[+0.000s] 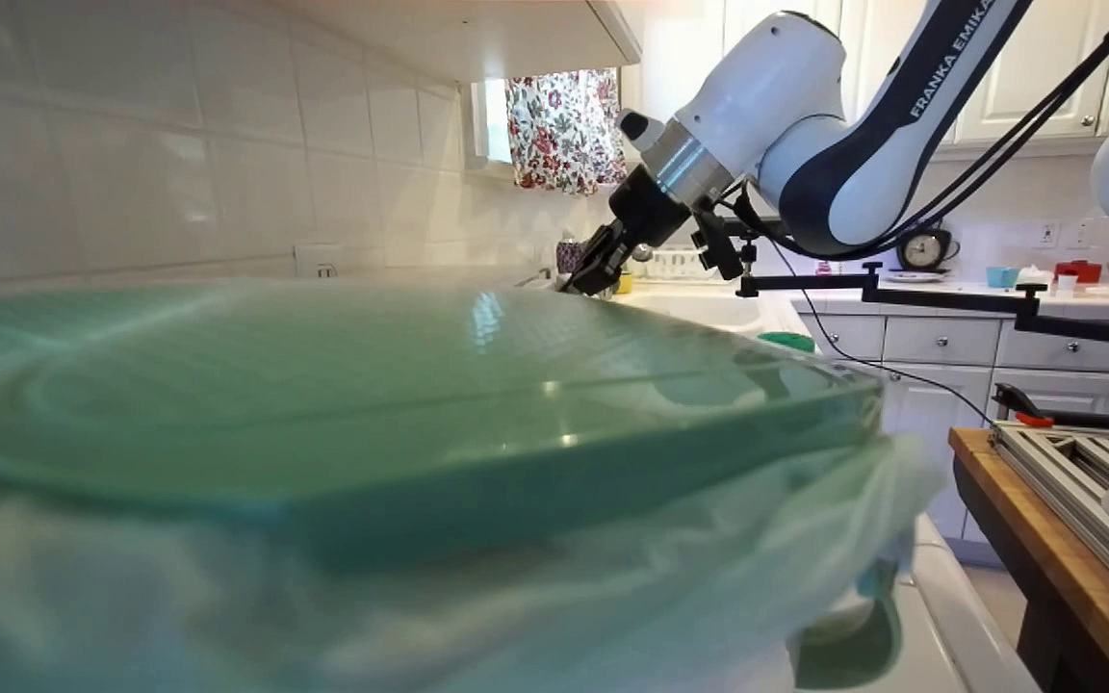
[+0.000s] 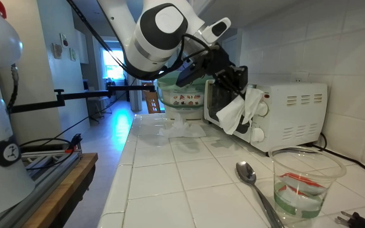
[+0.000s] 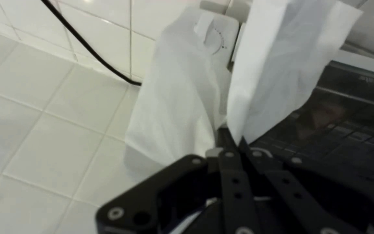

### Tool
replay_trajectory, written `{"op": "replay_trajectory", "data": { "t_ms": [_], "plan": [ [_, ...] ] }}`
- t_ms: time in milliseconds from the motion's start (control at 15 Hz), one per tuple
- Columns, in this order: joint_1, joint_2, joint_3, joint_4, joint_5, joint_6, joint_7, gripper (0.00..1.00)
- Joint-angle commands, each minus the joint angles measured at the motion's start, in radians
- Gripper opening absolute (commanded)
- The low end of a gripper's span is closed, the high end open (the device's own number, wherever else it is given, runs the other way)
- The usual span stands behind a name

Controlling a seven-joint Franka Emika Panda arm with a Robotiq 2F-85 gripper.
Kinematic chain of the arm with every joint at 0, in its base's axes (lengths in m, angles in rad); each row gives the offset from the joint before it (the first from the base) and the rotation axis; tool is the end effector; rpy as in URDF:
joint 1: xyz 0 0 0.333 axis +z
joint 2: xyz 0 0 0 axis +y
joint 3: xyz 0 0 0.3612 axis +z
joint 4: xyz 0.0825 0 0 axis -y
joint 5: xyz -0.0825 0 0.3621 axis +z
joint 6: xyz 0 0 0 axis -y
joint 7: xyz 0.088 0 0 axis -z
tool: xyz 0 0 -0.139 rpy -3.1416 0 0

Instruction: Pick up the tissue and then use it to wipe the mini oven door

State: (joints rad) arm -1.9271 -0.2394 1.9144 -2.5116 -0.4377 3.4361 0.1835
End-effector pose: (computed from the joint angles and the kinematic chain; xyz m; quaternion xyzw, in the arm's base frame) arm 0.5234 0.0618 0.3740 0.9024 0.1754 0.3824 0.0933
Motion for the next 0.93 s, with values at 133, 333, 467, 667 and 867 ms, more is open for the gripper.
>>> {"op": "replay_trajectory", "data": {
  "t_ms": [133,333,467,667,867],
  "plan": [
    [0.064,0.094,-0.032,-0.030,0.001,-0.198,0.033,0.00],
    [0.090,0.201,-0.026,-0.041,-0.012,-0.359,0.022,0.00],
    [0.103,0.253,-0.016,-0.046,-0.005,-0.450,0.020,0.00],
    [0.340,0.265,-0.226,-0.067,0.144,-0.522,-0.071,0.00],
    [0.568,0.267,-0.460,-0.082,0.220,-0.549,-0.110,0.00]
  ]
}}
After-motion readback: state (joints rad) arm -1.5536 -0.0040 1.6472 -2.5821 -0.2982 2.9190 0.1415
